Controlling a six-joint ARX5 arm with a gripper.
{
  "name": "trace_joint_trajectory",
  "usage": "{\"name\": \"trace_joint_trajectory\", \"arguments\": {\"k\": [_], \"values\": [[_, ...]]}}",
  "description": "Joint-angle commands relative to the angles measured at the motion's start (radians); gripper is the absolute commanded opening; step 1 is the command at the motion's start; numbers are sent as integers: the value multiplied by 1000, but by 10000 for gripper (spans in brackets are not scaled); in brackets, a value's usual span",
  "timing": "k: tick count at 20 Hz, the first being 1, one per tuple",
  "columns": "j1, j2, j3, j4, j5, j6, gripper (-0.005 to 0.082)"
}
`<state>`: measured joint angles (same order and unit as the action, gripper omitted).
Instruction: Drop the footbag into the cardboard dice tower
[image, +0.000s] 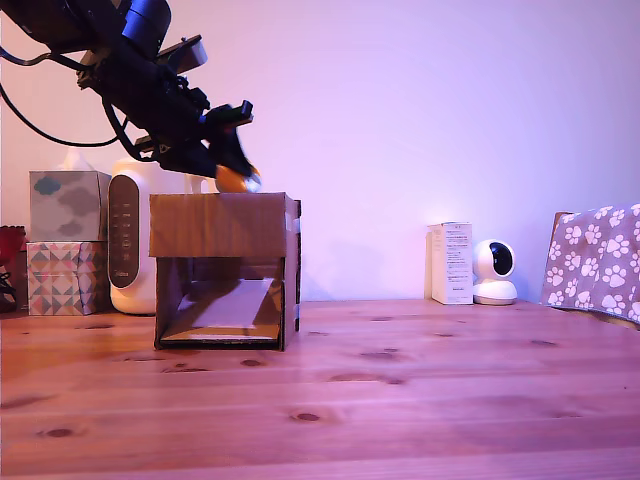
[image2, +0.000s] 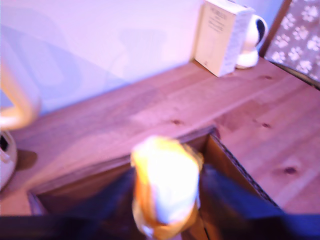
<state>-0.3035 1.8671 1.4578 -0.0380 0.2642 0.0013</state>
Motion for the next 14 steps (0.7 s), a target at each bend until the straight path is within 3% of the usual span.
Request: {"name": "trace_joint_trajectory", "arguments": {"k": [1, 4, 5, 6, 7, 9, 10, 12, 14], "values": [[-2, -3, 18, -19, 5, 7, 782], [-2, -30, 18, -55, 6, 7, 758], [-2, -45, 18, -71, 19, 8, 702], [-3, -60, 18, -85, 20, 7, 599], [-3, -78, 18, -107, 20, 8, 433], [-3, -109, 18, -151, 28, 29, -23], [-3, -121, 17, -169, 35, 31, 16], [-3, -135, 14, -196, 76, 32, -25], [-3, -149, 4, -194, 80, 34, -24]]}}
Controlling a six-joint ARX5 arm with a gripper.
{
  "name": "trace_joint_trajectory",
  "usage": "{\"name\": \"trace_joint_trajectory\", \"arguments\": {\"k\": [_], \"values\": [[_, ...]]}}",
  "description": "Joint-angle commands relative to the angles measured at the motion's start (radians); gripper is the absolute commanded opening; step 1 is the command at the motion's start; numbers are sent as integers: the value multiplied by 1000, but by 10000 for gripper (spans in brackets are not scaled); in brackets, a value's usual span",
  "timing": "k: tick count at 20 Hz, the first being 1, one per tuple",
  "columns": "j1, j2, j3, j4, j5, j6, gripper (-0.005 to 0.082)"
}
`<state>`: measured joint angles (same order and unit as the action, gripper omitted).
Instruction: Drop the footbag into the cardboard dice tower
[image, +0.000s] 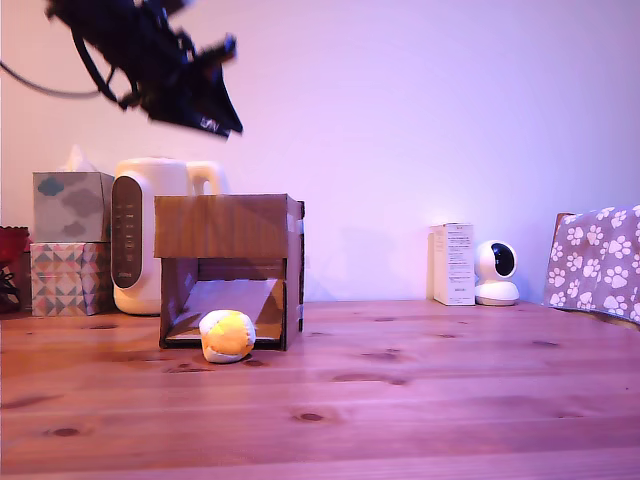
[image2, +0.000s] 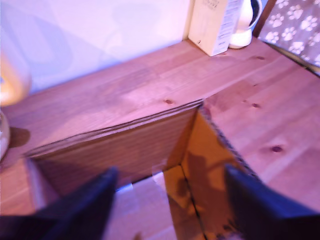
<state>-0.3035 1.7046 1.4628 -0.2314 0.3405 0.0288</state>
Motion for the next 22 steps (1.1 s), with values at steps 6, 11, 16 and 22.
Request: {"name": "trace_joint_trajectory", "arguments": {"k": [6, 11, 16, 22], "values": [[-3, -73, -79, 47, 3, 6, -24], [-2, -221, -314, 193, 3, 5, -24], [-2, -391, -621, 397, 3, -13, -24], [17, -578, -919, 525, -18, -60, -24]]}}
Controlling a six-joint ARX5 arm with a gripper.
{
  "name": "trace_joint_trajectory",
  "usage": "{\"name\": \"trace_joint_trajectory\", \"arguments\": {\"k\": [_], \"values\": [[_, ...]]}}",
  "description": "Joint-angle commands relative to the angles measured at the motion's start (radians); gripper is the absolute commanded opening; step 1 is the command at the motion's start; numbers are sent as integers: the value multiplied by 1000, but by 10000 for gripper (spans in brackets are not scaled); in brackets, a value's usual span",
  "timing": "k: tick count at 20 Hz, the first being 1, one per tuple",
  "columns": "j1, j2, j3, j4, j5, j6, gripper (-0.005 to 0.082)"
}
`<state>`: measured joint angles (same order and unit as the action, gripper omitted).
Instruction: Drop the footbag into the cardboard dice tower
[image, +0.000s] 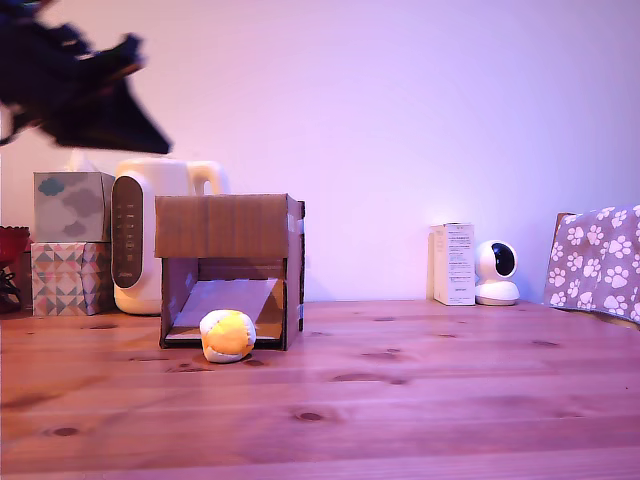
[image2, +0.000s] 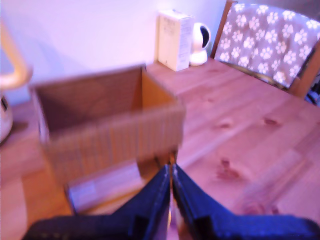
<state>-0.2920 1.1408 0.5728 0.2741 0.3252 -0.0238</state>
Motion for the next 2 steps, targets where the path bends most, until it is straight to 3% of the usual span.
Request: {"name": "trace_joint_trajectory", "arguments": {"k": [1, 2], "values": [[10, -47, -69, 29, -12, -18, -24], [16, -81, -112, 37, -23, -29, -24]]}}
